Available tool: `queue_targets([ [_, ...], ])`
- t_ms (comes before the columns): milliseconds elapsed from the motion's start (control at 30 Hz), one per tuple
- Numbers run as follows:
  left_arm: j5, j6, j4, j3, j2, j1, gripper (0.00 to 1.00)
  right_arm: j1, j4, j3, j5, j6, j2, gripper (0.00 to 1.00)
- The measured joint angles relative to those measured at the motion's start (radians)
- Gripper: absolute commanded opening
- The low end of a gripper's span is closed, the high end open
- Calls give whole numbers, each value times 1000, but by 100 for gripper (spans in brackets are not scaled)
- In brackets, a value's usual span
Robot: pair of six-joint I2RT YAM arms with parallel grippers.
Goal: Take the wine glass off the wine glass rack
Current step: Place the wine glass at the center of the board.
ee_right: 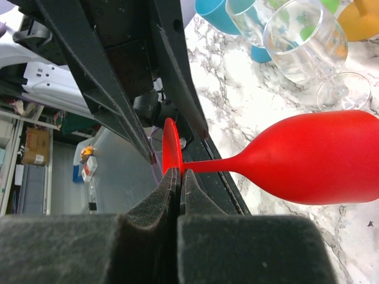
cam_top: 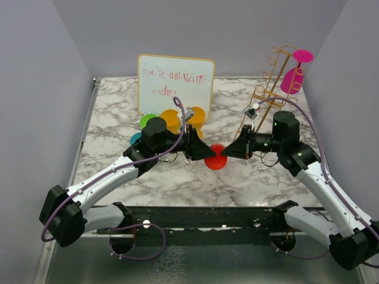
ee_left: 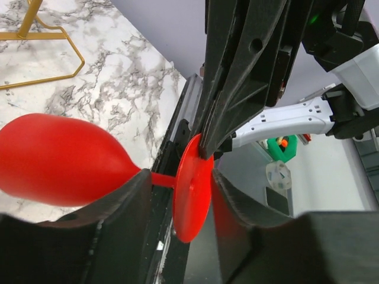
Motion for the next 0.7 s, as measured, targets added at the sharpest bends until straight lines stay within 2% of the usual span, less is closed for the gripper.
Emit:
queue_targets([
  [67, 0, -2, 0, 0, 0, 0, 29, 17, 12, 0, 8, 0, 14, 0],
  [133, 0, -1, -1, 0, -1, 0, 29, 20, 26, 0, 15, 0, 25, 1],
  [200, 0, 3, -3, 0, -6, 0, 24, 20, 38, 0, 18, 1, 31, 1],
  [267, -2, 11, -13, 0, -14, 0, 24, 20, 46, 0, 18, 1, 32, 0],
  [333, -1, 23, -30, 0, -21, 0, 31, 23, 50, 1, 18, 0, 31, 1],
  [367, -1, 29, -41, 0, -23, 0, 32, 23, 50, 1, 18, 0, 31, 1],
  [433, -1, 36, -59, 0, -25, 0, 25, 23, 50, 1, 19, 0, 31, 0],
  [500, -1, 44, -72, 0, -25, 0, 24, 23, 51, 1, 19, 1, 31, 0],
  [633, 0, 56, -86, 0, -25, 0, 12, 23, 63, 1, 20, 0, 19, 0],
  [700, 0, 63, -87, 2, -26, 0, 0, 23, 64, 1, 21, -1, 15, 0],
])
